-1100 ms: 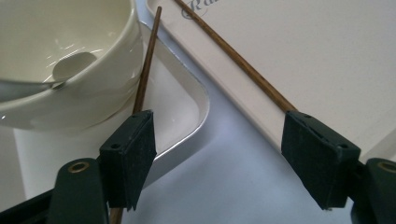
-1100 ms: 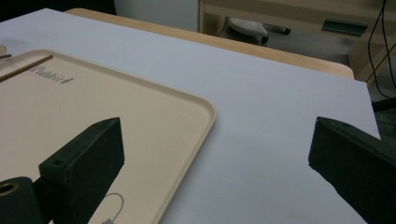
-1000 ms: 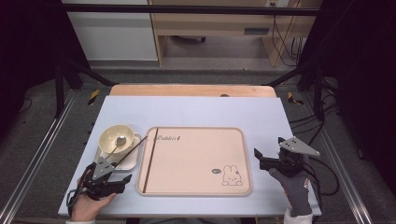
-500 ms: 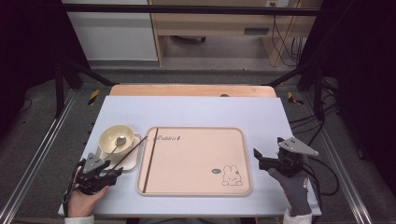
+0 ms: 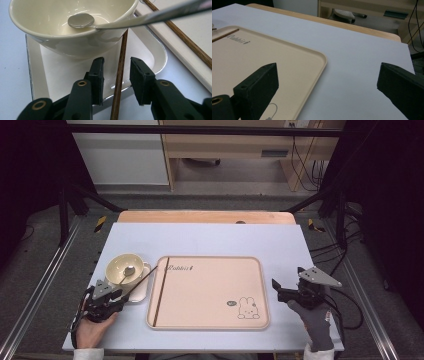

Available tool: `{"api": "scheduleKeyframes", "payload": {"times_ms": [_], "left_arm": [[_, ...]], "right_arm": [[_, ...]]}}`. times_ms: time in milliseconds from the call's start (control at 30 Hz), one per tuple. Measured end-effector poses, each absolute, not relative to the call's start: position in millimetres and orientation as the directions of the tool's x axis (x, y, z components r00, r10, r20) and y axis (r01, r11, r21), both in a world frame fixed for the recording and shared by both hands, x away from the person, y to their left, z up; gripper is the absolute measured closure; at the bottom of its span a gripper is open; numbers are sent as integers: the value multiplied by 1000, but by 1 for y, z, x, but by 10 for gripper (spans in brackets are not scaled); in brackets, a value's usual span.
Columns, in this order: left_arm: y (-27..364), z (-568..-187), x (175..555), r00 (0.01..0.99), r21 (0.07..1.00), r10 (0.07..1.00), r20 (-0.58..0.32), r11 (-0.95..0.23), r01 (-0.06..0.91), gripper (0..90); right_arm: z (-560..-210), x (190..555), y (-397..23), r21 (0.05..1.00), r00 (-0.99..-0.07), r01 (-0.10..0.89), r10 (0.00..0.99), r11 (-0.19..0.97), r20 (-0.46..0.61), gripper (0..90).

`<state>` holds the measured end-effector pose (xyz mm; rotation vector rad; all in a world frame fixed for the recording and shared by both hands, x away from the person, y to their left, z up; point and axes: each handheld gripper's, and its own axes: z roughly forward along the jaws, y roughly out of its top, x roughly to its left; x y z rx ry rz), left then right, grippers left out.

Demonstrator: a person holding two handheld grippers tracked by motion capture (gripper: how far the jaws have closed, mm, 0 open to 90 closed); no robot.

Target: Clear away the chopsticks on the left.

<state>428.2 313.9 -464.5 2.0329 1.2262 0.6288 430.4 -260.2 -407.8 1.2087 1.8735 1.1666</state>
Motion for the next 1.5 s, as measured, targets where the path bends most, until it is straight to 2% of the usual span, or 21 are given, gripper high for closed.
{"api": "scheduleKeyframes", "payload": {"times_ms": [367,400,700,1500], "left_arm": [[314,-467,432,456,749,889,47,-333,573,776],[314,-467,432,457,749,888,46,-333,573,806],[309,-465,428,486,744,873,41,-351,568,846],[293,-443,404,505,789,862,36,-335,515,850]], "right_arm": [[-409,431,-259,904,-395,378,918,201,-39,39],[-409,431,-259,904,-395,378,918,201,-39,40],[-408,431,-259,904,-394,377,918,199,-38,40],[-406,429,-262,908,-389,373,921,189,-33,36]]}}
